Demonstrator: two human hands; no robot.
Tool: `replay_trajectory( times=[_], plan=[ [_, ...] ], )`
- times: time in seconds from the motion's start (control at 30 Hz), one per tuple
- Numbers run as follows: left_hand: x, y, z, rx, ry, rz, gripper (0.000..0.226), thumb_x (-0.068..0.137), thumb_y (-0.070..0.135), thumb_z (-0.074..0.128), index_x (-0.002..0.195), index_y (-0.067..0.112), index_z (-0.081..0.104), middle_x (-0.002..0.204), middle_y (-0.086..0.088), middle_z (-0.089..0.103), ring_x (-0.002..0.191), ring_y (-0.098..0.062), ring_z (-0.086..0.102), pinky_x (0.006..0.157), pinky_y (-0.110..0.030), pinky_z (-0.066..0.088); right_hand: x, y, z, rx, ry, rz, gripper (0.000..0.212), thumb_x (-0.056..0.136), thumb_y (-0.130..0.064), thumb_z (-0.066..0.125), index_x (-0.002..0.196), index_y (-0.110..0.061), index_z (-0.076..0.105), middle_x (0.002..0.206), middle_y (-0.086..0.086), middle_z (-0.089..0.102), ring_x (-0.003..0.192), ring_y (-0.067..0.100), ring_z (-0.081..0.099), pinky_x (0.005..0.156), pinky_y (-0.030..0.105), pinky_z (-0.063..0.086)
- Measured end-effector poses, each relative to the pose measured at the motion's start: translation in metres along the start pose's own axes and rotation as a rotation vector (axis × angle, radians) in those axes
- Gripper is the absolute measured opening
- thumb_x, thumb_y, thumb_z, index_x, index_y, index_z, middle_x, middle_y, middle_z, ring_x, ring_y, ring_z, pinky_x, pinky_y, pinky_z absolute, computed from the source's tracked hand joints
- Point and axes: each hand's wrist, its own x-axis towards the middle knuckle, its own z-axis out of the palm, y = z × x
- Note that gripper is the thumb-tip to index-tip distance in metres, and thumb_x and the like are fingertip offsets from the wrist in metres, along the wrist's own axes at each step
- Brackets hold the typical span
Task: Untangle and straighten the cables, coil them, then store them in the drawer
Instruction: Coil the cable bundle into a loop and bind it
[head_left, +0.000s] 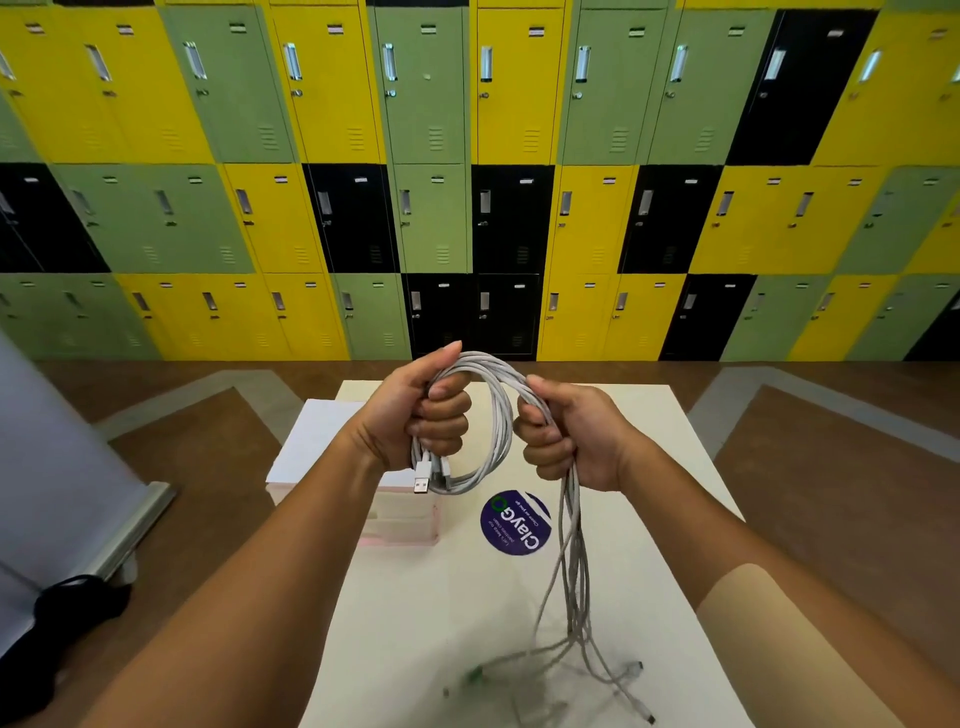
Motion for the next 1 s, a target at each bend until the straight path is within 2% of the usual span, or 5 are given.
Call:
replay_trajectory(
  times=[0.27,0.37,0.47,0.77,1.0],
  plan=[
    [0.001,0.007,-0.002,-0.084,-0.065,0.116,0.051,0.1,0.047,0.041,0.057,0.019,0.038,0.044,0.006,0.02,0.034,-0.009,0.017,0.041,-0.02,0.017,0.0,0.006,-0.006,0.143,-0.155,-0.157,0.016,0.089,-0.024,0.061,0.088,-0.009,0.055,0.07,0.001,0.043,0.046,0.004,0.031,0.039,0.015,0.025],
    [0.0,0.018,-0.002,-0.086,-0.097,0.159,0.049,0.099,0.047,0.045,0.059,0.02,0.035,0.044,0.006,0.021,0.034,-0.009,0.018,0.041,-0.02,0.018,0.001,0.013,-0.01,0.078,-0.059,-0.314,0.004,0.09,-0.006,0.061,0.092,-0.008,0.057,0.071,0.005,0.049,0.05,0.01,0.038,0.045,0.02,0.037],
    [0.001,0.023,0.002,-0.067,-0.096,0.156,0.049,0.097,0.046,0.048,0.058,0.019,0.039,0.044,0.006,0.02,0.034,-0.009,0.018,0.04,-0.019,0.019,0.004,0.019,-0.011,0.001,0.074,-0.325,0.014,0.091,-0.02,0.062,0.092,-0.006,0.063,0.066,0.006,0.051,0.056,0.017,0.044,0.058,0.03,0.042],
    [0.002,0.018,-0.003,-0.053,-0.012,0.149,0.051,0.099,0.047,0.042,0.057,0.018,0.041,0.044,0.006,0.017,0.035,-0.009,0.014,0.04,-0.018,0.02,0.002,0.023,-0.014,0.108,0.038,-0.091,0.038,0.101,-0.04,0.042,0.082,-0.013,0.06,0.05,-0.006,0.024,0.045,0.009,0.015,0.047,0.023,0.012],
    [0.002,0.03,-0.001,-0.045,-0.045,0.181,0.052,0.1,0.047,0.04,0.057,0.018,0.04,0.044,0.006,0.02,0.035,-0.008,0.016,0.041,-0.022,0.015,-0.001,0.015,-0.03,0.157,-0.005,-0.308,0.011,0.087,-0.012,0.064,0.093,-0.009,0.056,0.069,0.004,0.047,0.044,0.003,0.03,0.037,0.013,0.022]
  ],
)
